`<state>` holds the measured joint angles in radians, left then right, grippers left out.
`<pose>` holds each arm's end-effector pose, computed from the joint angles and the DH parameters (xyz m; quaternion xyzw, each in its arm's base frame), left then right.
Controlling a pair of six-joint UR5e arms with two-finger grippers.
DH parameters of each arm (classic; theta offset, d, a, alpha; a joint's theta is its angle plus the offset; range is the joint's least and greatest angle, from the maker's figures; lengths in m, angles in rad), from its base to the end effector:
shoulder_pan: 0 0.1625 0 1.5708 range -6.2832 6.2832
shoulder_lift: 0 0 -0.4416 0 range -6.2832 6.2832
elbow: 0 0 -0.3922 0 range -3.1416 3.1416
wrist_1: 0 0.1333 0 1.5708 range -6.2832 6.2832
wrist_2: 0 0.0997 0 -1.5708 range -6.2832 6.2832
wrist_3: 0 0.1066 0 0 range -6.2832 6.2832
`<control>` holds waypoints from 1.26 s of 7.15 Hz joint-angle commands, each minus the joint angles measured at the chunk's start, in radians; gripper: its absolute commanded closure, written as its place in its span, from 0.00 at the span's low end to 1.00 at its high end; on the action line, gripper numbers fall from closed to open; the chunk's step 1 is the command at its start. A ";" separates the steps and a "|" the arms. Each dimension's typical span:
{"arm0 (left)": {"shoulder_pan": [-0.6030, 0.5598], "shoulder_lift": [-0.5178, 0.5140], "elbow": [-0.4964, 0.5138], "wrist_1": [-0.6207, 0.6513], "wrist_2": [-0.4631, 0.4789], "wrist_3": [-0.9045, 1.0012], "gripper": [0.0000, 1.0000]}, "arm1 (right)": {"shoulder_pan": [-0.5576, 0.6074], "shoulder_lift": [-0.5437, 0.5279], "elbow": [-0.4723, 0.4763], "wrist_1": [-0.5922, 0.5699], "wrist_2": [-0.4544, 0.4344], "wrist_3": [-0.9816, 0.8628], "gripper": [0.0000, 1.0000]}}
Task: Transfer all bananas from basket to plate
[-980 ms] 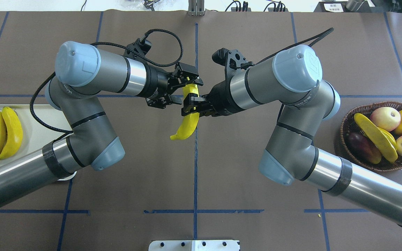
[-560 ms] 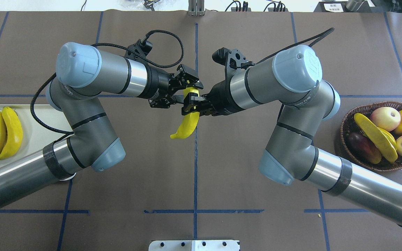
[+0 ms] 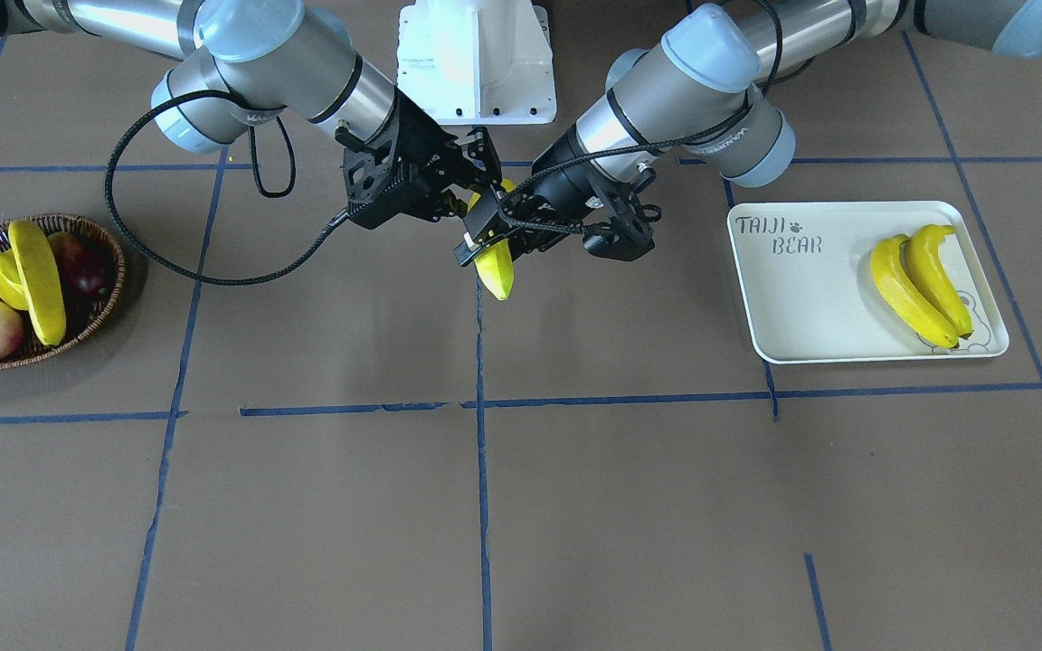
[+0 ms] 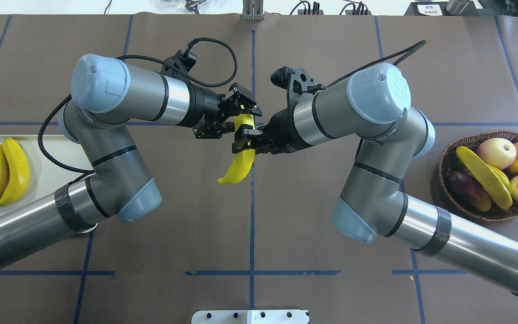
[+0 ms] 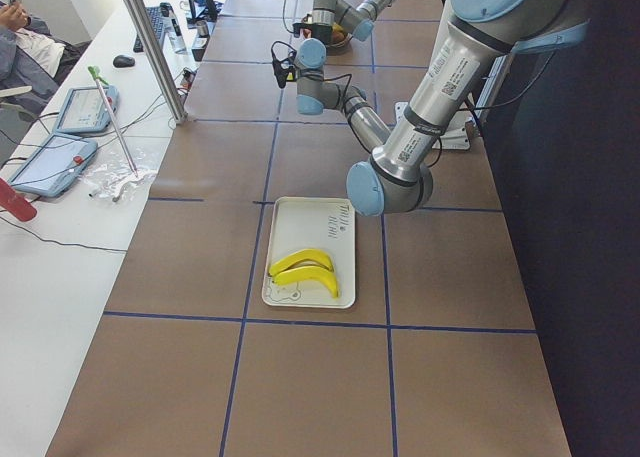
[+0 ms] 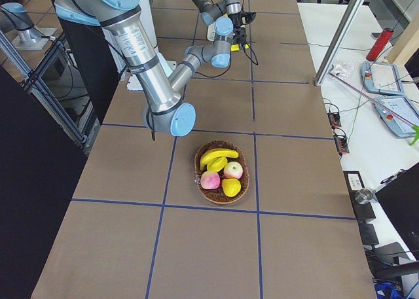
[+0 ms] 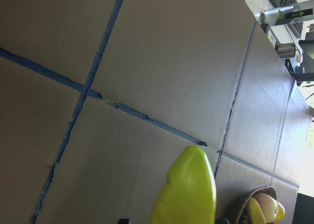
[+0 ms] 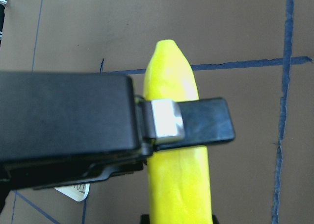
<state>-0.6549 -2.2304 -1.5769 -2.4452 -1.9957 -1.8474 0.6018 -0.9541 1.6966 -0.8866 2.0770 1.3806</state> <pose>0.4843 -0.4846 0.1726 -0.0207 0.6968 -0.1840 0.6929 -0.4904 -0.4358 0.1723 0.0697 -0.6575 -0.0108 0.7501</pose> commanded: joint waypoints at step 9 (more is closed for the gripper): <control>-0.008 0.006 -0.008 -0.002 -0.005 0.004 1.00 | 0.036 0.015 0.000 -0.014 0.006 0.008 0.00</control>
<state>-0.6580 -2.2261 -1.5816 -2.4466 -1.9981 -1.8455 0.6146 -0.9409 1.6966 -0.8947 2.0780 1.3868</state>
